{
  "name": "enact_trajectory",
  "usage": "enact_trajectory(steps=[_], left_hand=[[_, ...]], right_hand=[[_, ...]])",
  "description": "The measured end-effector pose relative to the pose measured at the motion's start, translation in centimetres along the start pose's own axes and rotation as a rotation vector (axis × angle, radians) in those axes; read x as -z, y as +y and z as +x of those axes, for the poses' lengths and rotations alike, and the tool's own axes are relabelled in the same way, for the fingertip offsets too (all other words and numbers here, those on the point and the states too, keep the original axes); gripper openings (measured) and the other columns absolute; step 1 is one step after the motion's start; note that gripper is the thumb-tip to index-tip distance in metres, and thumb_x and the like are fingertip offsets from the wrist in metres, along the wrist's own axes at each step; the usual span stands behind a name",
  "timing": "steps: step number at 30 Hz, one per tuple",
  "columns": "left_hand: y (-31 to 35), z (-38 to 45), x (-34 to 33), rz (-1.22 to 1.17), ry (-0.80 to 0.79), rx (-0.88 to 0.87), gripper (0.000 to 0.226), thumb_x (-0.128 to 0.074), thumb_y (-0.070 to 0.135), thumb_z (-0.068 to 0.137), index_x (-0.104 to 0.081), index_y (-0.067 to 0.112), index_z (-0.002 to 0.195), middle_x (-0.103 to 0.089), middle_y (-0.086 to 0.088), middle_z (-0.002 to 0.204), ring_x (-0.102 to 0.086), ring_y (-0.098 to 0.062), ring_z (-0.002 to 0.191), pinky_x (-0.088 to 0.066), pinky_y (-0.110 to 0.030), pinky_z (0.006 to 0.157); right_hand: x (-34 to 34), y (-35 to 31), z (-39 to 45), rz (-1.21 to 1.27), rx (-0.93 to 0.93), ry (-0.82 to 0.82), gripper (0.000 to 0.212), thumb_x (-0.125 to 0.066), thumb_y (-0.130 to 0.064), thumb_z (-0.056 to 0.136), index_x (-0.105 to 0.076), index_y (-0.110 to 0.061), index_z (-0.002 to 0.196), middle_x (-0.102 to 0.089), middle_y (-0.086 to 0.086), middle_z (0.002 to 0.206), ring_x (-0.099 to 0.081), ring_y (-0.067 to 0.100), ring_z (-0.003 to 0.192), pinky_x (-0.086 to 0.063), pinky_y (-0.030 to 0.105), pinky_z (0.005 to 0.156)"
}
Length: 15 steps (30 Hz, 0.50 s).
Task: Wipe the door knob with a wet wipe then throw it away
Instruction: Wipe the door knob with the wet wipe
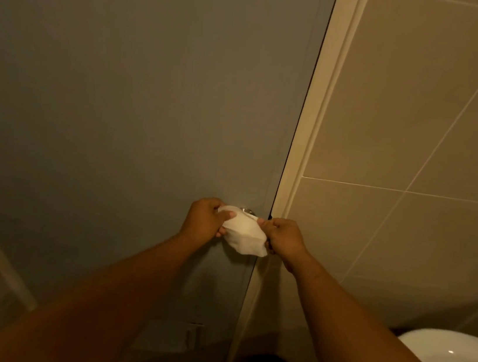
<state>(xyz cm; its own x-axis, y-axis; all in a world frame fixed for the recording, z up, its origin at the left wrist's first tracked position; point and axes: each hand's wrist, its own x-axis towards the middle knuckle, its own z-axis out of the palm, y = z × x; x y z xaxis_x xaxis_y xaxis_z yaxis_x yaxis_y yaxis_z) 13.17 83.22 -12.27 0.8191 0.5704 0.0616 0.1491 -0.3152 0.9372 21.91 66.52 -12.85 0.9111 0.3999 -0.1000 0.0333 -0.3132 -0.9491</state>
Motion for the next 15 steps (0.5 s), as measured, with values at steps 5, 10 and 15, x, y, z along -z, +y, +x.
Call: enact_trajectory(steps=[5,10,15], left_hand=[[-1.2,0.4,-0.4,-0.008,0.049,0.045,0.024,-0.073,0.019,0.084,-0.067,-0.004,0.08,-0.062,-0.015,0.061,-0.056,-0.021,0.046,-0.054,-0.031,0.05],[-2.7,0.6,-2.0,0.047,0.075,0.068,0.028,-0.069,0.038,0.084,-0.07,0.01,0.078,-0.069,-0.007,0.069,-0.069,-0.027,0.063,-0.058,-0.033,0.058],[-3.8,0.0,-1.9,0.138,0.189,0.007,0.026,-0.072,0.034,0.076,-0.048,0.034,0.066,-0.054,0.012,0.076,-0.057,-0.01,0.061,-0.043,-0.021,0.052]], right_hand=[[-1.6,0.5,0.0,-0.093,-0.045,0.163,0.032,-0.068,-0.03,0.084,-0.066,0.0,0.073,-0.066,0.014,0.073,-0.062,0.026,0.07,-0.055,0.038,0.067],[-3.8,0.6,-0.6,-0.084,-0.015,0.345,0.008,-0.068,-0.016,0.083,-0.06,-0.014,0.084,-0.063,0.007,0.086,-0.06,0.023,0.081,-0.053,0.034,0.075],[-4.5,1.4,-2.2,-0.394,0.251,0.423,0.012,-0.062,-0.014,0.086,-0.06,-0.021,0.096,-0.048,0.0,0.103,-0.049,0.014,0.091,-0.047,0.024,0.076]])
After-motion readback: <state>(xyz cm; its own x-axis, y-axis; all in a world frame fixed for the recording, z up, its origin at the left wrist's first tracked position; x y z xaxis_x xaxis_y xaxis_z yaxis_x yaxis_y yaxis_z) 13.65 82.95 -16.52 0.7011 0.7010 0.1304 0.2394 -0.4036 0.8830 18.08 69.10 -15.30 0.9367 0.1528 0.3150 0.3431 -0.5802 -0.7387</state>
